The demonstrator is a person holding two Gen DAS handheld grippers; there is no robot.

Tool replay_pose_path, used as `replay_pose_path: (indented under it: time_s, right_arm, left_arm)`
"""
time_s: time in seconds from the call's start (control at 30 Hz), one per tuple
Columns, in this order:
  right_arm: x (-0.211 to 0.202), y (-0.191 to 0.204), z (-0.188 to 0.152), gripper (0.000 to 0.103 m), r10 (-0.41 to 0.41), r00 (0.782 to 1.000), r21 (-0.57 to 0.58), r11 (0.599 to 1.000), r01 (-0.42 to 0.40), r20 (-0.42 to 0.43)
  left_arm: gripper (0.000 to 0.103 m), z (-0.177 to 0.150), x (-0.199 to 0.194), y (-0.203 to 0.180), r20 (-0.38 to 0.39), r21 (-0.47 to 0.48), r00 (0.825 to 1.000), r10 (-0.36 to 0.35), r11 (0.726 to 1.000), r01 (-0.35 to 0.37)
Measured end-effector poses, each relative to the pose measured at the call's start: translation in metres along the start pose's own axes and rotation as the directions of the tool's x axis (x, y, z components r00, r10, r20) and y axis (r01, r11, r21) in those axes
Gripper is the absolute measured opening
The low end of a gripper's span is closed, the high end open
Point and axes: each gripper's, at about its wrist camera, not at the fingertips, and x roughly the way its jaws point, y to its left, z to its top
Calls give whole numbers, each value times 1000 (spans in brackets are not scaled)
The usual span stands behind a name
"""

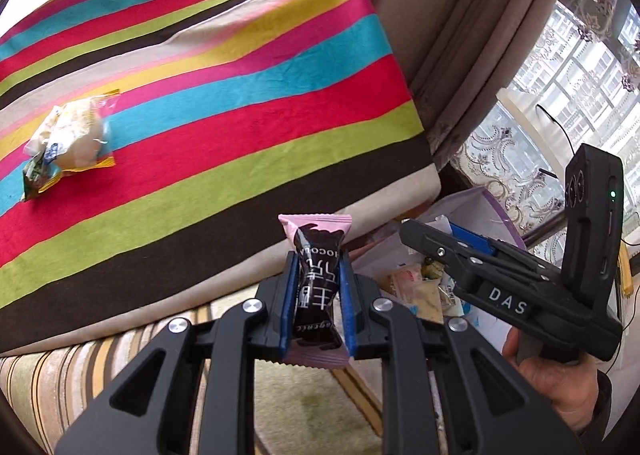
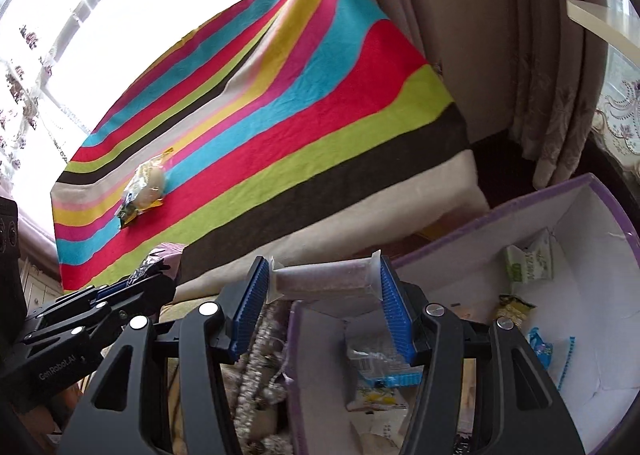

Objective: Organize snacks
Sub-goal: 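Carry the black bar and clear pink bar over the white box with both tools, then open both tools over the white box to drop the two bars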

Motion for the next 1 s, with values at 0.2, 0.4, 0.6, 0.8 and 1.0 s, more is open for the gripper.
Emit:
replay_pose_path:
  time_s: [0.2, 0.4, 0.6, 0.8, 1.0]
  right_arm:
    - [-13, -33, 0, 55, -40, 999, 57, 998, 38, 19]
    - [-23, -49, 3, 62, -57, 998, 101, 993, 53, 38]
    - [-26, -55, 5, 79, -69, 997, 123, 990, 63, 46]
    - [-27, -52, 7, 82, -66, 997, 132, 989, 59, 45]
    - [-29, -42, 10, 83, -60, 997, 120, 991, 54, 48]
  left_arm:
    - [19, 0, 11, -28, -27, 56, 999, -40, 998, 42]
    - [35, -2, 17, -43, -52, 77, 993, -109, 991, 113]
    - [57, 1, 19, -43, -44, 67, 993, -113, 991, 116]
    - [61, 2, 14, -41, -22, 65, 995, -102, 993, 103]
    - [61, 3, 6, -29, 13, 50, 998, -67, 997, 66]
